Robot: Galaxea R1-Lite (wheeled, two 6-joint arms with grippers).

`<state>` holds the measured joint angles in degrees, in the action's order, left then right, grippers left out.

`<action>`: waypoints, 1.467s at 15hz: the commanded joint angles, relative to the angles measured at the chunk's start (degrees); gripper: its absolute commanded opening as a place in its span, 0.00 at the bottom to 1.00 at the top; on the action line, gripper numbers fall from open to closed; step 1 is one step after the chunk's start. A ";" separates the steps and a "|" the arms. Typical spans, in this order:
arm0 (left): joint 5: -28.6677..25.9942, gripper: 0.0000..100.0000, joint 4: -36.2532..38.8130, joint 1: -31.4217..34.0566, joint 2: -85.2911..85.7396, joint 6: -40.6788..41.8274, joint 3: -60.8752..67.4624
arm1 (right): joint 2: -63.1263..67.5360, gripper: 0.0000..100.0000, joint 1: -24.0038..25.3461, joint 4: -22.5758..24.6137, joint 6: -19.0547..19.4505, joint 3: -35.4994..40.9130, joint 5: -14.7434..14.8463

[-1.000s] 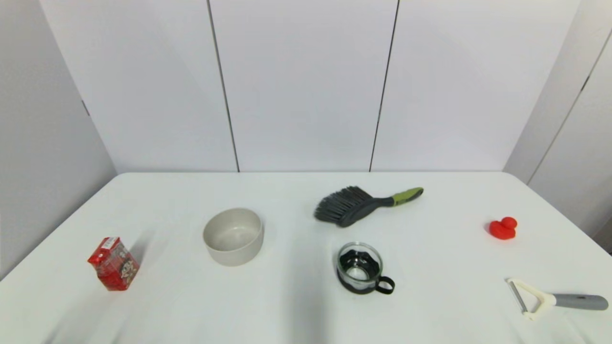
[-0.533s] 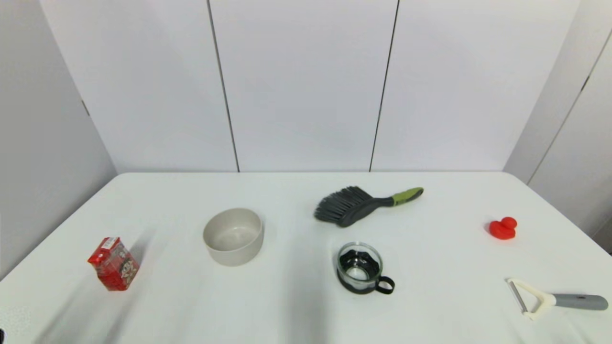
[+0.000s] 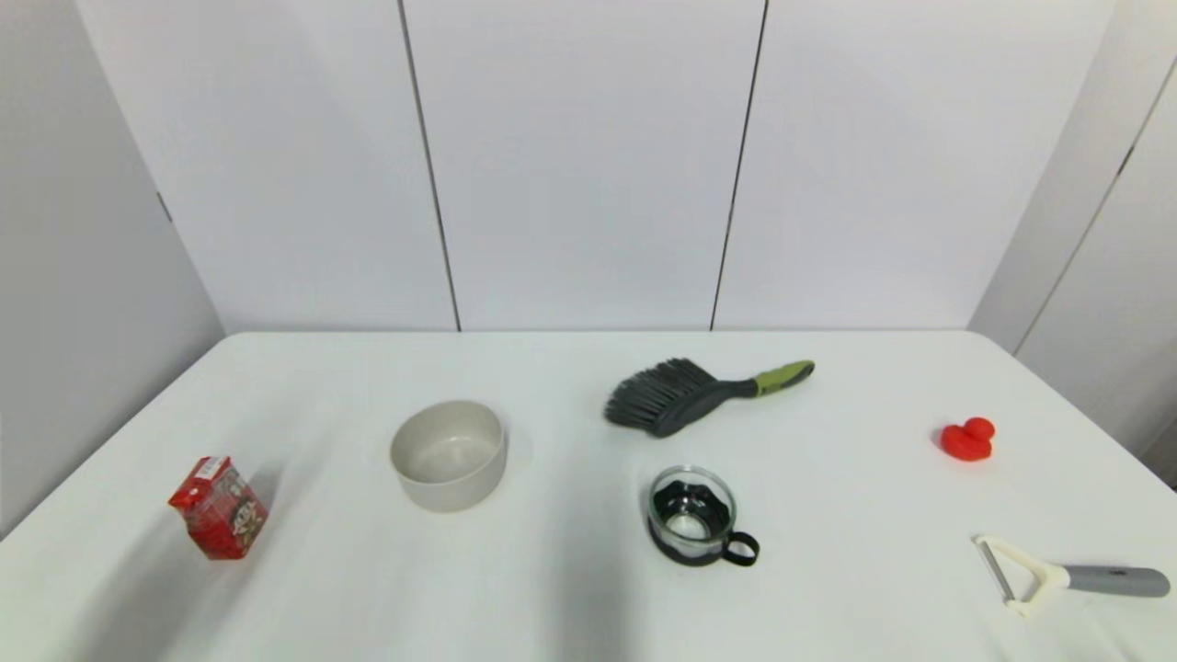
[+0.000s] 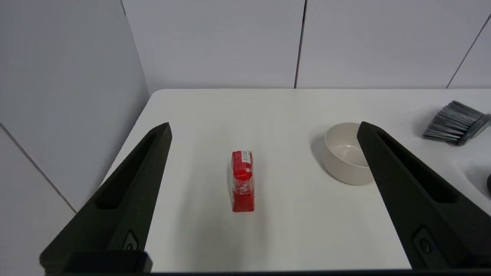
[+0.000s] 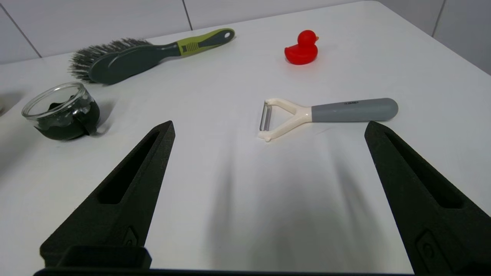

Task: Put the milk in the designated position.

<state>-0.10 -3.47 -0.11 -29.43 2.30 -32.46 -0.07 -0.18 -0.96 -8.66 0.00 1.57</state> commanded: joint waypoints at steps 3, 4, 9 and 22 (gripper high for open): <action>-0.17 1.00 0.31 -0.07 -13.20 2.18 -1.73 | 0.07 1.00 0.01 0.00 -0.05 0.00 0.01; -1.48 1.00 0.57 -0.07 -15.04 2.18 -1.73 | 0.07 1.00 0.01 0.00 -0.05 0.00 0.01; -5.09 1.00 3.65 -0.07 -22.87 3.23 1.17 | 0.07 1.00 0.01 0.00 -0.05 0.00 0.01; -5.00 1.00 31.34 3.98 -33.68 2.79 19.10 | 0.07 1.00 0.01 0.00 -0.05 0.00 0.01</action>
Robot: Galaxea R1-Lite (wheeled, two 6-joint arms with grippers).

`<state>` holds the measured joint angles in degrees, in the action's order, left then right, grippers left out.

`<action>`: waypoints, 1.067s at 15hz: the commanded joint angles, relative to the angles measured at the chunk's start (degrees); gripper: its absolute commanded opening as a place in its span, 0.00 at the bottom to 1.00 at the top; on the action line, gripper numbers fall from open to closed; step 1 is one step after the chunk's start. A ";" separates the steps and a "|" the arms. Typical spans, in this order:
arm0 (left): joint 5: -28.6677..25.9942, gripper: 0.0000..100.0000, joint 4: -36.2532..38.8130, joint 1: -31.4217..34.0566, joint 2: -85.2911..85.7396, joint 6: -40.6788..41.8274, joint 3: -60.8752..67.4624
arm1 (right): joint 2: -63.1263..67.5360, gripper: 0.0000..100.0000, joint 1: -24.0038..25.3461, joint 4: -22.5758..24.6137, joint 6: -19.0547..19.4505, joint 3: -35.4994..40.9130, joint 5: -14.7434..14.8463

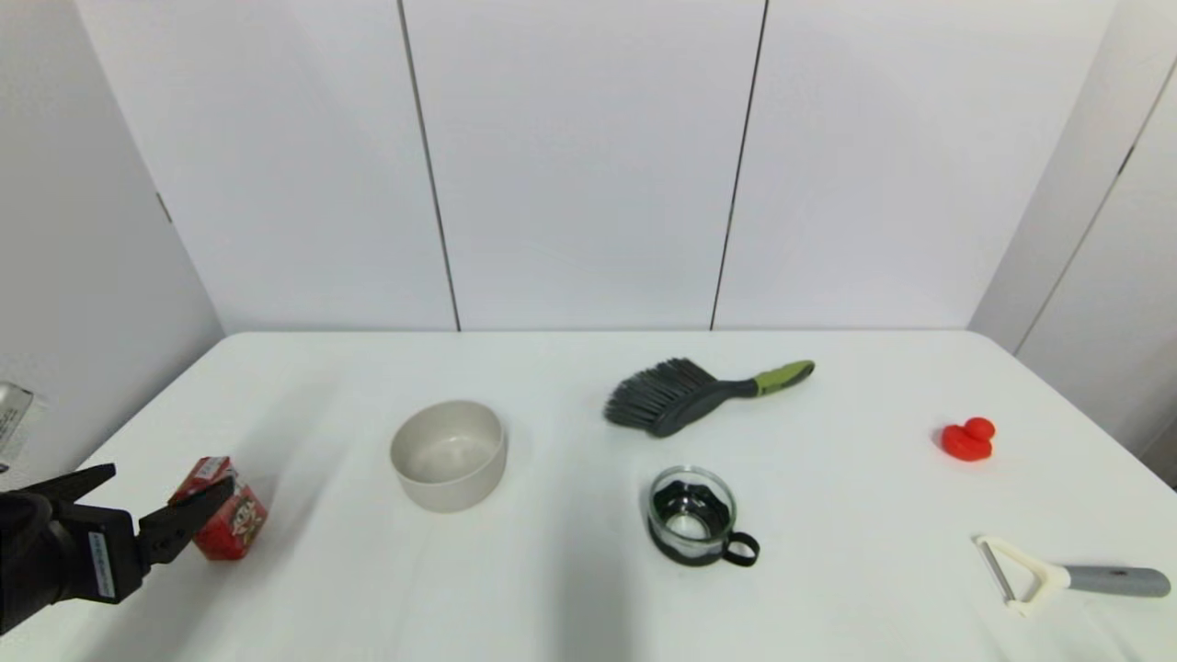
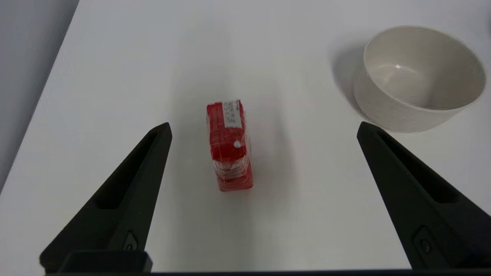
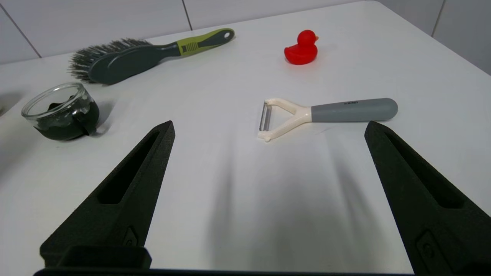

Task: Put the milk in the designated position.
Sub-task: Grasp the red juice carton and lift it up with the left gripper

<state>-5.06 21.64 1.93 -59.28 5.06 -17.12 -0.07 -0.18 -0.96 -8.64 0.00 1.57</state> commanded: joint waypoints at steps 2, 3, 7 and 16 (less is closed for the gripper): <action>-0.04 1.00 10.88 3.08 -6.02 -0.05 6.48 | 0.07 1.00 0.01 0.00 -0.06 0.00 0.01; -0.04 1.00 12.29 3.26 -6.55 -0.05 7.45 | 0.07 1.00 0.01 0.00 -0.06 0.00 0.01; -0.04 1.00 14.92 3.26 -9.36 0.04 8.59 | 0.07 1.00 0.01 0.00 -0.06 0.00 0.01; -0.04 1.00 28.90 3.26 -18.41 -0.31 14.57 | 0.07 1.00 0.01 0.00 -0.06 0.00 0.01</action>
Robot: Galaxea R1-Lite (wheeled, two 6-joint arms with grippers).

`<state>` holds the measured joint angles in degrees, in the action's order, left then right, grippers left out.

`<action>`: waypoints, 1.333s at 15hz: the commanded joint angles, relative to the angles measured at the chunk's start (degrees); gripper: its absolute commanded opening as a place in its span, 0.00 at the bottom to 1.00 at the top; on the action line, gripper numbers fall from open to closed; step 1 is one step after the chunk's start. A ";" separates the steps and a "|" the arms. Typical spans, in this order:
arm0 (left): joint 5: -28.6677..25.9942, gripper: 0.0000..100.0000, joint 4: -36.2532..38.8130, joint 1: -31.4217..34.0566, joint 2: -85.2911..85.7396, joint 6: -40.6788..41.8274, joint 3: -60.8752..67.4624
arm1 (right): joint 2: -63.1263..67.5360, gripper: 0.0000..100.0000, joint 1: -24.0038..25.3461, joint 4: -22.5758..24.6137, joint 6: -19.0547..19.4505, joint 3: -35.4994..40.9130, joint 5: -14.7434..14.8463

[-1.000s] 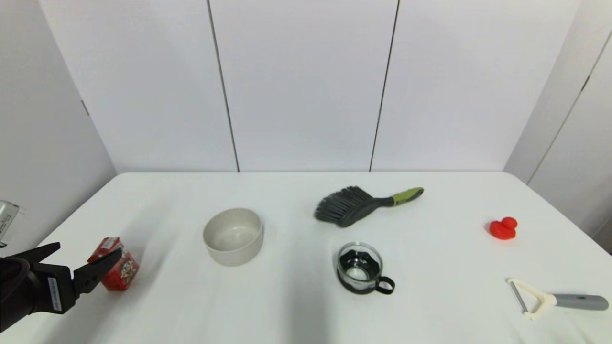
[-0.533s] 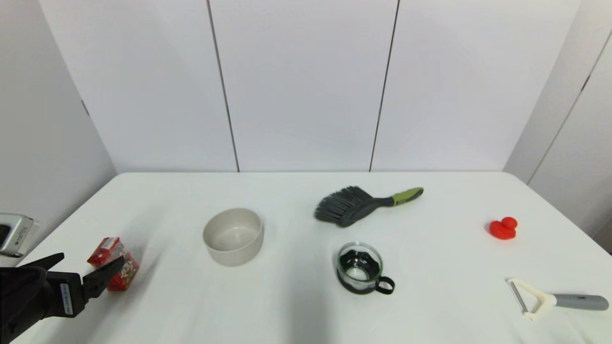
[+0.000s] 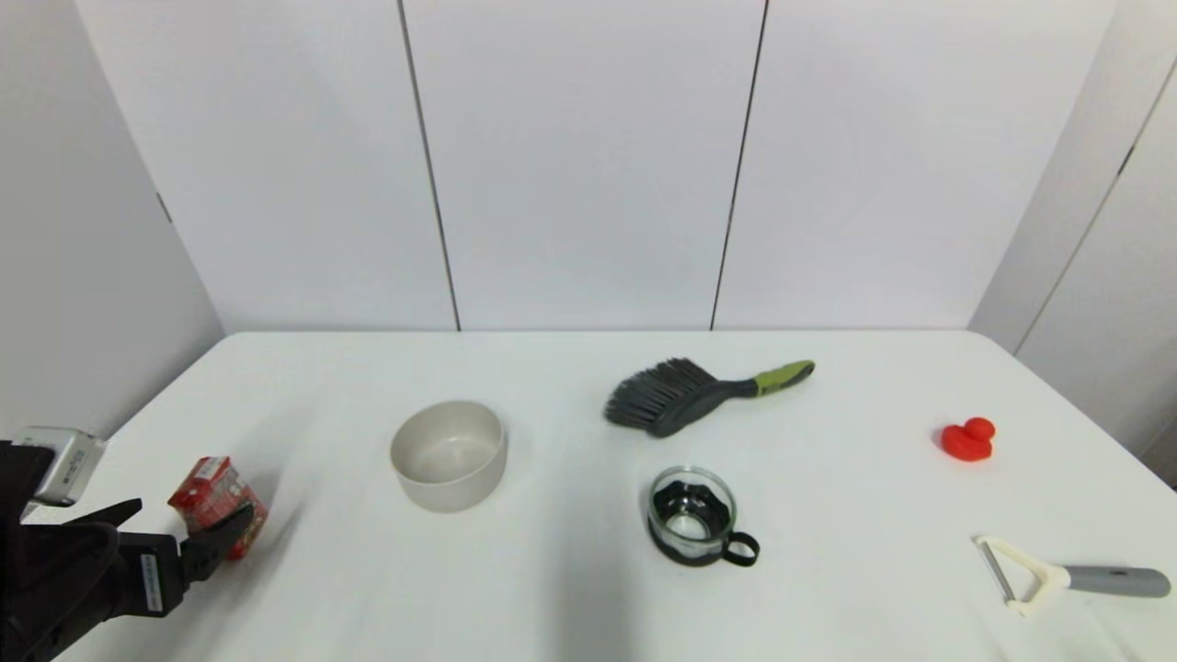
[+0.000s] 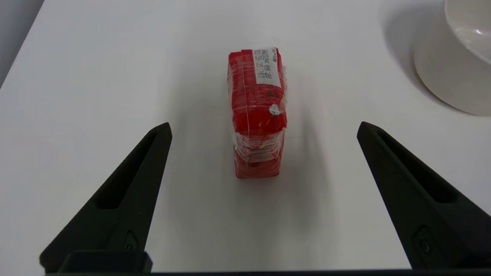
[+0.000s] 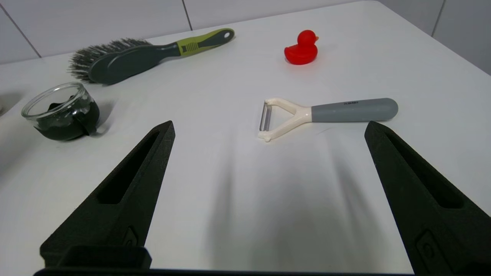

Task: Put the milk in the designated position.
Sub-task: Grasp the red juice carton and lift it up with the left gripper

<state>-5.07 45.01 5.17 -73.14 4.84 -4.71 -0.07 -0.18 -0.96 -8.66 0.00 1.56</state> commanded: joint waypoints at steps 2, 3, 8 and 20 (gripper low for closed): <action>-0.03 1.00 8.08 0.02 -6.31 -0.18 3.21 | 0.07 1.00 0.01 0.00 -0.05 0.00 0.02; -0.03 1.00 9.57 0.02 -7.10 -0.18 3.65 | 0.07 1.00 0.01 0.00 -0.05 0.00 0.02; -0.03 1.00 14.93 0.02 -11.93 -0.18 4.62 | 0.07 1.00 0.01 0.00 -0.05 0.00 0.02; -0.03 1.00 19.33 0.02 -17.74 -0.18 3.91 | 0.07 1.00 0.01 0.00 -0.05 0.00 0.02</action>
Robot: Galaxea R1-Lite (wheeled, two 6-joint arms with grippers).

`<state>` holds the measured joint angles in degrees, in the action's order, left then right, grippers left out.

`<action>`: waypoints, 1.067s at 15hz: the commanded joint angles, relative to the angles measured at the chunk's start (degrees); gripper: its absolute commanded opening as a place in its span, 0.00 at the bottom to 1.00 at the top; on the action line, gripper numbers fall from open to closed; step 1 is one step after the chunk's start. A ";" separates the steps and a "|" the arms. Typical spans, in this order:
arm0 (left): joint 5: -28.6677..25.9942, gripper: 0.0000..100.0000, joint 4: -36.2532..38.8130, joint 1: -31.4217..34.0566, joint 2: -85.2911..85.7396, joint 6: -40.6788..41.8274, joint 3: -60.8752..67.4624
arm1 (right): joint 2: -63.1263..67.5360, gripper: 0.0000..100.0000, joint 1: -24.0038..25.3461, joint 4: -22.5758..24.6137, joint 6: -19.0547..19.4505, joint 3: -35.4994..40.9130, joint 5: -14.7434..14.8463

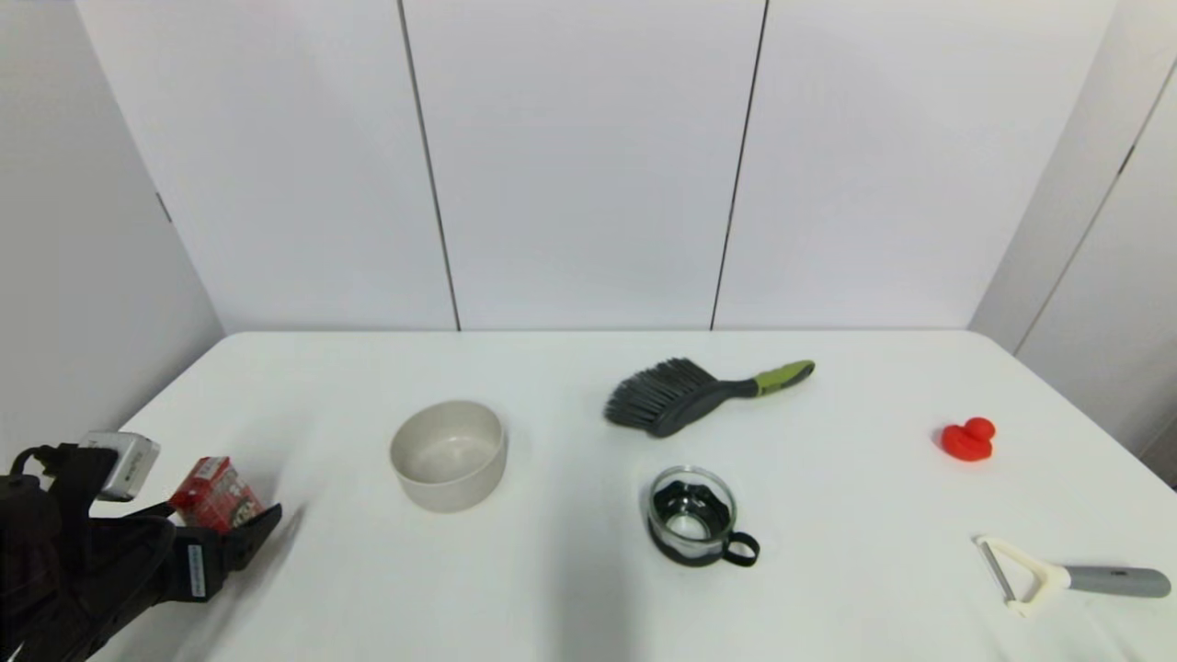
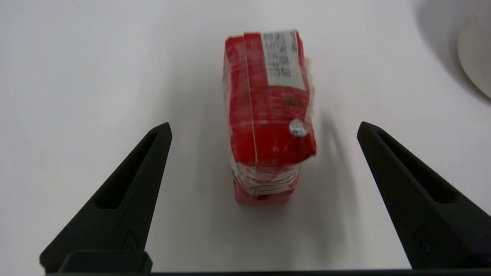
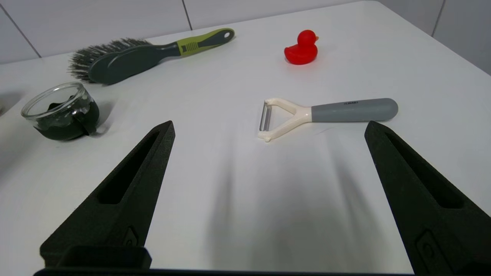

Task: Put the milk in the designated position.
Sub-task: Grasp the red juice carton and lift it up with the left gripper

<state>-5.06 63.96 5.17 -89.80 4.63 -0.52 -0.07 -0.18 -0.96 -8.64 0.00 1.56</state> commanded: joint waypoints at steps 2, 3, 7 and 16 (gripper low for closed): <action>-0.04 1.00 0.37 0.02 -1.17 0.03 -0.18 | 0.07 1.00 0.01 0.00 -0.06 0.00 0.02; -0.04 0.00 0.37 0.02 -1.43 0.03 -0.18 | 0.07 1.00 0.01 0.00 -0.06 0.00 0.02; -0.04 0.00 0.37 0.02 -1.70 0.03 -0.44 | 0.07 1.00 0.01 0.00 -0.06 0.00 0.02; -0.13 0.00 0.11 0.02 0.24 0.11 -0.53 | 0.07 1.00 0.01 0.00 -0.06 0.00 0.02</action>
<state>-5.10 63.67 5.17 -90.84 4.73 -1.07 -0.07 -0.18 -0.96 -8.64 0.00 1.57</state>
